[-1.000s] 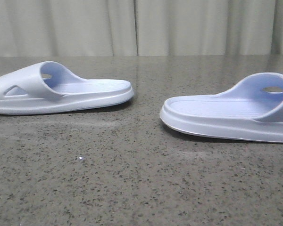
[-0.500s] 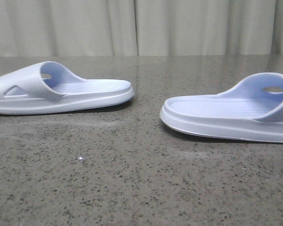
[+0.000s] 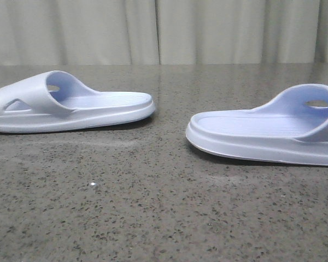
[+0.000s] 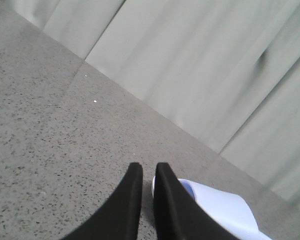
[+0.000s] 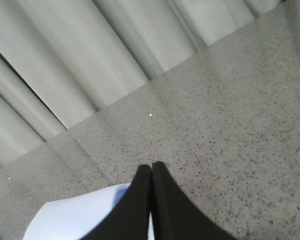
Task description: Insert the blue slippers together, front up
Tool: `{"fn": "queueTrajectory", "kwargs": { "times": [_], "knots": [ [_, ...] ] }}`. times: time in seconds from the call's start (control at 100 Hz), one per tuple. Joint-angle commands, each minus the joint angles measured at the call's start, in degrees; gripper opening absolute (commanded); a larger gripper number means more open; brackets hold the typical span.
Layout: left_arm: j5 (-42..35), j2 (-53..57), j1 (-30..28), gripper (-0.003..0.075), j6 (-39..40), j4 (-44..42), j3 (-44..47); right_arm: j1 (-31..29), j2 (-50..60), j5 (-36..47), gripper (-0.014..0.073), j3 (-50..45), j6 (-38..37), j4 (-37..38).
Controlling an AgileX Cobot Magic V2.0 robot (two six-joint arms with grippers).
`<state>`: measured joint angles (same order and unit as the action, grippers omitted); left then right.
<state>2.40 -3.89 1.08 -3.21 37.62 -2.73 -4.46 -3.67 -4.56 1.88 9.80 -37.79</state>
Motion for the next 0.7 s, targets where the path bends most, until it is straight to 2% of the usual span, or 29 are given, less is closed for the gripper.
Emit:
{"fn": "queueTrajectory", "kwargs": {
  "times": [0.0,0.14,0.26,0.38,0.69],
  "knots": [
    [0.0,-3.6,0.5,0.0015,0.2,-5.8,-5.6,-0.3,-4.4,2.8,-0.0078,5.6,0.1,1.9],
    [9.8,-13.3,0.5,0.0015,0.2,-19.8,-16.5,-0.3,-15.2,-2.6,-0.0078,15.0,0.1,7.5],
    [21.7,-22.8,0.5,0.0015,0.2,-28.9,-26.3,-0.3,-25.0,-13.5,-0.0078,24.6,0.1,15.4],
    [28.1,-29.0,0.5,0.0015,0.2,-29.5,-31.6,-0.3,-30.5,-20.9,-0.0078,29.7,0.1,17.2],
    [28.6,-34.7,0.5,0.0027,-1.0,-26.1,-32.7,-0.3,-31.2,-24.9,-0.0065,30.3,0.1,18.1]
  ]
}}
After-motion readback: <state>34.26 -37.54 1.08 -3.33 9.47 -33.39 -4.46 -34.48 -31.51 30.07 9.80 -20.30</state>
